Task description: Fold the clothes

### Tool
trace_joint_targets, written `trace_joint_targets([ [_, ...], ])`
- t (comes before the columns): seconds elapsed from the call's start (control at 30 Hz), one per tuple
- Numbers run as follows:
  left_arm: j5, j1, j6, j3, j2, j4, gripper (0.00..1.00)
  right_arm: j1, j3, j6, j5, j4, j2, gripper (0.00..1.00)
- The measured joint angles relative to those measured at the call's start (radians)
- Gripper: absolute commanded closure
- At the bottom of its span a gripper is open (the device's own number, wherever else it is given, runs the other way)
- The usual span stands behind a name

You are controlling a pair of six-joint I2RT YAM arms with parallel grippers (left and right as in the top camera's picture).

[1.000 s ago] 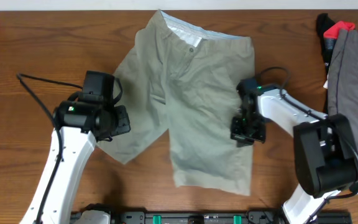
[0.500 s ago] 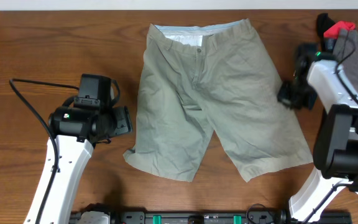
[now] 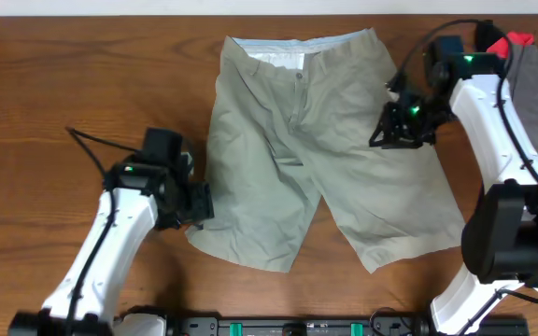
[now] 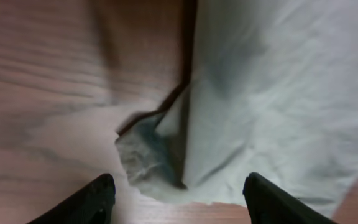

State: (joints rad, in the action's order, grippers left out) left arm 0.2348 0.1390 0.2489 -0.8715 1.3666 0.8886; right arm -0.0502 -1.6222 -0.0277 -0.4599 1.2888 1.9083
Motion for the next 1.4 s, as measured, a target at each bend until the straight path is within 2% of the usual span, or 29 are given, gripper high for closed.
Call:
trace_joint_targets([
  [0.13, 0.021, 0.000, -0.039, 0.022, 0.076, -0.045, 0.33, -0.027, 0.000, 0.011, -0.013, -0.002, 0.000, 0.73],
  [0.2, 0.052, 0.000, -0.068, 0.022, 0.114, -0.056, 0.41, -0.035, 0.000, 0.014, -0.017, -0.006, 0.000, 0.73],
  [0.33, 0.104, 0.002, -0.126, 0.022, 0.194, -0.056, 0.62, -0.040, 0.000, 0.017, -0.019, -0.006, 0.000, 0.75],
  [0.43, 0.122, 0.007, -0.163, 0.022, 0.243, -0.039, 0.90, -0.040, 0.000, 0.018, -0.019, -0.006, 0.000, 0.76],
  [0.47, 0.126, 0.007, -0.167, 0.022, 0.253, -0.023, 0.94, -0.040, 0.000, 0.018, -0.019, -0.006, 0.000, 0.76],
  [0.6, 0.169, 0.008, -0.171, 0.021, 0.256, 0.104, 0.94, -0.040, 0.000, 0.018, -0.016, 0.002, 0.000, 0.76],
  [0.83, 0.279, 0.008, -0.054, 0.016, 0.149, 0.314, 0.93, -0.040, 0.000, 0.018, 0.010, 0.011, 0.000, 0.73],
  [0.93, 0.296, 0.008, -0.009, 0.013, 0.065, 0.375, 0.85, -0.048, 0.000, 0.018, 0.021, 0.011, 0.000, 0.70],
  [0.97, 0.300, 0.008, -0.002, 0.011, 0.043, 0.389, 0.78, -0.054, 0.000, 0.018, 0.027, 0.011, 0.000, 0.69],
  [1.03, 0.308, 0.008, 0.020, 0.011, -0.007, 0.412, 0.71, -0.068, 0.002, 0.018, 0.040, 0.007, 0.000, 0.69],
  [1.1, 0.310, 0.008, 0.040, 0.011, -0.058, 0.418, 0.61, -0.087, 0.011, 0.017, 0.050, -0.013, 0.000, 0.67],
  [1.23, 0.308, 0.008, 0.070, 0.010, -0.153, 0.375, 0.57, -0.126, 0.063, -0.016, 0.058, -0.146, 0.000, 0.60],
  [1.3, 0.308, 0.008, 0.076, 0.009, -0.194, 0.316, 0.54, -0.148, 0.109, -0.047, 0.060, -0.251, 0.000, 0.50],
  [1.4, 0.307, 0.008, 0.075, 0.006, -0.245, 0.183, 0.50, -0.190, 0.182, -0.090, 0.048, -0.438, 0.000, 0.42],
])
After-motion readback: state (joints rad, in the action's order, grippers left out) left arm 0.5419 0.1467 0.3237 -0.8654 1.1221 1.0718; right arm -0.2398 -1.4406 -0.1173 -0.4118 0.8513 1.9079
